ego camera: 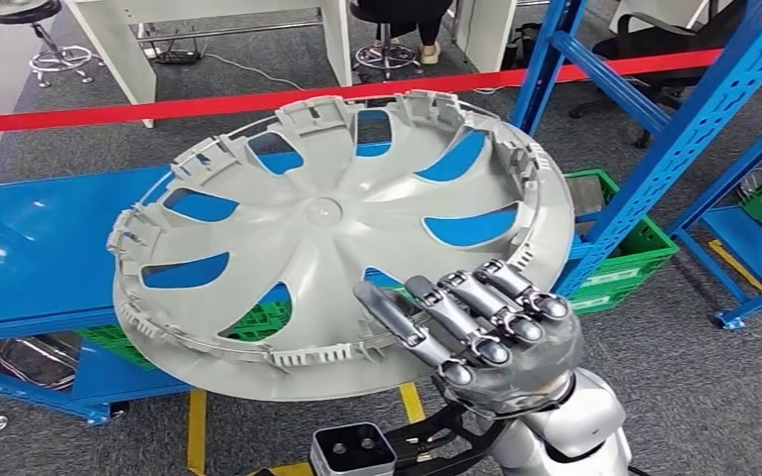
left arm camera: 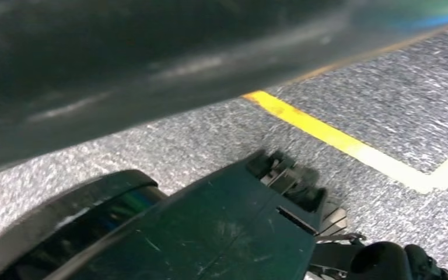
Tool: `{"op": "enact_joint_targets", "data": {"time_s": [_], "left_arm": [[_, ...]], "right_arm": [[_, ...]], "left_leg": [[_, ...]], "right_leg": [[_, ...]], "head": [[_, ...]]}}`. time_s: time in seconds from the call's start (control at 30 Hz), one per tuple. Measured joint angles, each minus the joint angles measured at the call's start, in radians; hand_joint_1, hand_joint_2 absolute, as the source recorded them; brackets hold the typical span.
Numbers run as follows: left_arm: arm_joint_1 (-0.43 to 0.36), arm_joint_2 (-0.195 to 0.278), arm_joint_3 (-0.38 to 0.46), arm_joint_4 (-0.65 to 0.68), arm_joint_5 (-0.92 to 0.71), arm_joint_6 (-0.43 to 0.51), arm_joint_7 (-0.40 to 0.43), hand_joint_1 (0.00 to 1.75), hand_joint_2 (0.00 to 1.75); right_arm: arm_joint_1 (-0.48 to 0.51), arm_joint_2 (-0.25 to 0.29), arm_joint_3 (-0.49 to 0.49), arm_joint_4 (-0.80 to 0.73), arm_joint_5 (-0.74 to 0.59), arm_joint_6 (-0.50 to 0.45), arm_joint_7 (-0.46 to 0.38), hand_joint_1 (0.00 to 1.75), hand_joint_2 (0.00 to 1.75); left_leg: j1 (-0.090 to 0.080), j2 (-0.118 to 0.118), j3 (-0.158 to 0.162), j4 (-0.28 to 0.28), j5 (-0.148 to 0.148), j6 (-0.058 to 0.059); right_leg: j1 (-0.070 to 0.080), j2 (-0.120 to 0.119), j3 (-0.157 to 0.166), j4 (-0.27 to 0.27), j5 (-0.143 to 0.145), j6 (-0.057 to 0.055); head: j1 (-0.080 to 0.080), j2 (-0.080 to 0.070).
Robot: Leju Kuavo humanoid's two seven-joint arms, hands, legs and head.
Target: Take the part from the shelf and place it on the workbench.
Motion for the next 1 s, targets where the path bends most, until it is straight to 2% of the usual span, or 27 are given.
{"op": "enact_joint_targets", "data": {"time_s": [0.03, 0.07, 0.1, 0.13, 0.17, 0.23, 0.27, 0.3, 0.37, 0.4, 0.43, 0.47, 0.5, 0.53, 0.57, 0.6, 0.63, 0.67, 0.7, 0.73, 0.77, 0.8, 0.83, 0.9, 0.93, 0.97, 1.0], "left_arm": [[0.0, 0.0, 0.001, 0.0, -0.003, 0.0, 0.001, 0.0, 0.0], [0.0, 0.001, 0.003, 0.0, -0.005, 0.001, 0.002, 0.0, 0.0], [0.0, 0.001, 0.004, 0.0, -0.008, 0.002, 0.002, 0.0, 0.0], [0.0, 0.001, 0.006, 0.0, -0.011, 0.003, 0.004, 0.0, 0.0], [0.0, 0.002, 0.008, 0.0, -0.014, 0.005, 0.005, 0.0, 0.0], [-0.001, 0.001, 0.013, 0.0, -0.019, 0.006, 0.006, 0.0, 0.0], [-0.001, 0.001, 0.016, 0.0, -0.021, 0.008, 0.007, 0.0, 0.0], [-0.001, 0.001, 0.019, 0.0, -0.023, 0.008, 0.007, 0.0, 0.0], [0.0, 0.001, 0.022, 0.0, -0.027, 0.009, 0.009, 0.0, 0.0], [0.0, 0.001, 0.023, 0.0, -0.029, 0.008, 0.009, 0.0, 0.0], [0.0, 0.001, 0.023, 0.0, -0.031, 0.006, 0.01, 0.0, 0.0], [0.0, 0.001, 0.025, 0.0, -0.034, 0.005, 0.01, 0.0, 0.0], [-0.001, 0.001, 0.026, 0.0, -0.037, 0.003, 0.011, 0.0, 0.0], [0.0, 0.001, 0.028, 0.0, -0.04, 0.001, 0.012, 0.0, 0.0], [0.001, 0.001, 0.031, 0.0, -0.044, 0.0, 0.012, 0.0, 0.0], [0.002, 0.002, 0.034, 0.0, -0.046, -0.001, 0.013, 0.0, 0.0], [0.003, 0.004, 0.039, 0.0, -0.047, -0.002, 0.015, 0.0, 0.0], [0.004, 0.005, 0.043, 0.0, -0.048, -0.002, 0.016, 0.0, 0.0], [0.004, 0.006, 0.047, 0.0, -0.049, -0.002, 0.017, 0.0, 0.0], [0.005, 0.007, 0.049, 0.0, -0.051, -0.003, 0.018, 0.0, 0.0], [0.005, 0.007, 0.051, 0.0, -0.054, -0.004, 0.019, 0.0, 0.0], [0.006, 0.007, 0.053, 0.0, -0.057, -0.005, 0.021, 0.0, 0.0], [0.007, 0.008, 0.056, 0.0, -0.06, -0.006, 0.023, 0.0, 0.0], [0.01, 0.011, 0.063, 0.0, -0.064, -0.007, 0.025, 0.0, 0.0], [0.012, 0.012, 0.066, 0.0, -0.065, -0.007, 0.026, 0.0, 0.0], [0.014, 0.014, 0.069, 0.0, -0.066, -0.007, 0.027, 0.0, 0.0], [0.015, 0.016, 0.071, 0.0, -0.066, -0.006, 0.027, 0.0, 0.0]], "right_arm": [[0.0, 0.0, 0.0, 0.0, 0.0, 0.0, 0.0, 1.75, 1.75], [0.001, 0.0, 0.0, 0.0, 0.0, 0.0, 0.0, 1.75, 1.75], [0.001, 0.0, 0.0, 0.0, 0.0, 0.0, -0.001, 1.75, 1.75], [0.002, 0.0, 0.0, 0.0, 0.0, 0.0, -0.002, 1.75, 1.75], [0.002, 0.0, 0.0, 0.0, 0.0, 0.0, -0.003, 1.75, 1.75], [0.002, 0.0, 0.0, -0.001, 0.0, 0.0, -0.006, 1.75, 1.75], [0.002, 0.0, 0.0, -0.002, 0.0, 0.0, -0.008, 1.75, 1.75], [0.002, 0.0, 0.0, -0.002, 0.0, 0.0, -0.011, 1.75, 1.75], [0.002, 0.0, 0.0, -0.003, 0.0, 0.0, -0.015, 1.75, 1.75], [0.002, 0.0, 0.0, -0.003, 0.0, 0.0, -0.015, 1.75, 1.75], [0.002, 0.0, 0.0, -0.004, 0.0, 0.0, -0.014, 1.75, 1.75], [0.002, 0.0, 0.0, -0.005, 0.0, 0.0, -0.013, 1.75, 1.75], [0.002, 0.0, 0.0, -0.005, -0.001, 0.0, -0.009, 1.75, 1.75], [0.002, 0.0, 0.0, -0.006, -0.001, 0.0, -0.004, 1.75, 1.75], [0.002, 0.0, 0.0, -0.006, -0.001, 0.0, 0.002, 1.75, 1.75], [0.002, 0.0, 0.0, -0.006, -0.001, 0.0, 0.008, 1.75, 1.75], [0.002, 0.0, 0.0, -0.006, -0.001, 0.0, 0.013, 1.75, 1.75], [0.002, 0.0, 0.0, -0.006, -0.001, 0.0, 0.018, 1.75, 1.75], [0.002, 0.0, 0.0, -0.006, -0.001, 0.0, 0.02, 1.75, 1.75], [0.002, 0.0, 0.0, -0.006, -0.001, 0.0, 0.022, 1.75, 1.75], [0.001, 0.0, 0.0, -0.006, -0.001, 0.0, 0.023, 1.75, 1.75], [0.001, 0.0, 0.0, -0.007, -0.001, 0.0, 0.024, 1.75, 1.75], [0.002, 0.0, 0.0, -0.007, -0.001, 0.0, 0.024, 1.75, 1.75], [0.002, 0.0, -0.001, -0.007, -0.001, 0.0, 0.025, 1.75, 1.75], [0.002, 0.0, -0.001, -0.007, -0.001, 0.0, 0.026, 1.75, 1.75], [0.002, 0.0, -0.002, -0.007, -0.001, 0.0, 0.026, 1.75, 1.75], [0.003, 0.0, -0.002, -0.008, -0.001, 0.0, 0.024, 1.75, 1.75]], "left_leg": [[0.005, 0.003, -0.022, 0.067, -0.039, -0.006], [0.01, 0.004, -0.037, 0.123, -0.065, -0.011], [0.015, 0.005, -0.041, 0.153, -0.07, -0.016], [0.02, 0.006, -0.026, 0.143, -0.055, -0.021], [0.024, 0.007, 0.006, 0.097, -0.026, -0.026], [0.029, 0.009, 0.087, -0.04, 0.018, -0.033], [0.028, 0.01, 0.112, -0.087, 0.026, -0.031], [0.026, 0.009, 0.122, -0.114, 0.026, -0.026], [0.022, 0.007, 0.112, -0.115, 0.032, -0.007], [0.021, 0.008, 0.105, -0.115, 0.039, 0.004], [0.021, 0.009, 0.097, -0.115, 0.047, 0.016], [0.02, 0.01, 0.086, -0.116, 0.057, 0.027], [0.019, 0.011, 0.075, -0.116, 0.066, 0.035], [0.015, 0.011, 0.062, -0.115, 0.076, 0.04], [0.011, 0.011, 0.048, -0.115, 0.086, 0.043], [0.006, 0.011, 0.035, -0.114, 0.096, 0.046], [0.0, 0.011, 0.021, -0.114, 0.106, 0.048], [-0.005, 0.011, 0.009, -0.114, 0.116, 0.049], [-0.01, 0.01, -0.001, -0.114, 0.126, 0.05], [-0.014, 0.009, -0.01, -0.113, 0.135, 0.049], [-0.016, 0.008, -0.016, -0.113, 0.143, 0.048], [-0.015, 0.008, -0.021, -0.113, 0.151, 0.045], [-0.014, 0.008, -0.024, -0.114, 0.16, 0.04], [-0.012, 0.008, -0.03, -0.118, 0.173, 0.029], [-0.011, 0.008, -0.035, -0.113, 0.16, 0.023], [-0.01, 0.008, -0.042, -0.092, 0.128, 0.015], [-0.005, 0.009, -0.053, -0.051, 0.078, 0.008]], "right_leg": [[0.0, -0.003, -0.008, 0.001, 0.005, -0.001], [-0.001, -0.007, -0.016, 0.003, 0.01, -0.001], [-0.002, -0.01, -0.025, 0.006, 0.015, 0.001], [-0.003, -0.012, -0.034, 0.01, 0.019, 0.004], [-0.006, -0.014, -0.042, 0.014, 0.023, 0.007], [-0.009, -0.015, -0.057, 0.024, 0.03, 0.018], [-0.008, -0.015, -0.063, 0.028, 0.036, 0.025], [-0.007, -0.015, -0.068, 0.029, 0.042, 0.033], [-0.008, -0.015, -0.074, 0.027, 0.057, 0.048], [-0.01, -0.014, -0.079, 0.028, 0.055, 0.054], [-0.011, -0.013, -0.088, 0.043, 0.035, 0.058], [-0.011, -0.01, -0.103, 0.077, -0.001, 0.06], [-0.01, -0.007, -0.122, 0.131, -0.05, 0.06], [-0.008, -0.004, -0.142, 0.198, -0.097, 0.059], [-0.005, -0.002, -0.155, 0.262, -0.129, 0.057], [-0.002, -0.001, -0.158, 0.304, -0.138, 0.053], [0.002, 0.0, -0.145, 0.314, -0.126, 0.047], [0.007, 0.0, -0.114, 0.289, -0.099, 0.037], [0.014, 0.002, -0.067, 0.231, -0.072, 0.024], [0.021, 0.003, -0.011, 0.154, -0.062, 0.007], [0.027, 0.004, 0.04, 0.08, -0.064, -0.004], [0.033, 0.005, 0.076, 0.024, -0.072, -0.011], [0.036, 0.005, 0.093, -0.008, -0.08, -0.014], [0.035, 0.004, 0.086, -0.025, -0.062, -0.011], [0.032, 0.002, 0.077, -0.03, -0.05, -0.014], [0.027, -0.001, 0.067, -0.034, -0.036, -0.016], [0.023, -0.003, 0.057, -0.036, -0.024, -0.018]], "head": [[-0.002, 0.0], [-0.001, 0.0], [-0.001, 0.0], [-0.001, 0.0], [-0.001, 0.0], [-0.003, 0.0], [-0.003, 0.0], [-0.004, 0.0], [-0.003, 0.0], [-0.003, 0.0], [-0.002, 0.0], [-0.002, 0.0], [0.0, 0.0], [0.001, 0.0], [0.001, 0.0], [0.002, 0.0], [0.002, 0.0], [0.002, 0.0], [0.001, 0.0], [0.001, 0.0], [0.0, 0.0], [0.0, 0.0], [0.001, 0.0], [0.002, 0.0], [0.002, 0.0], [0.0, 0.0], [0.0, 0.0]]}}
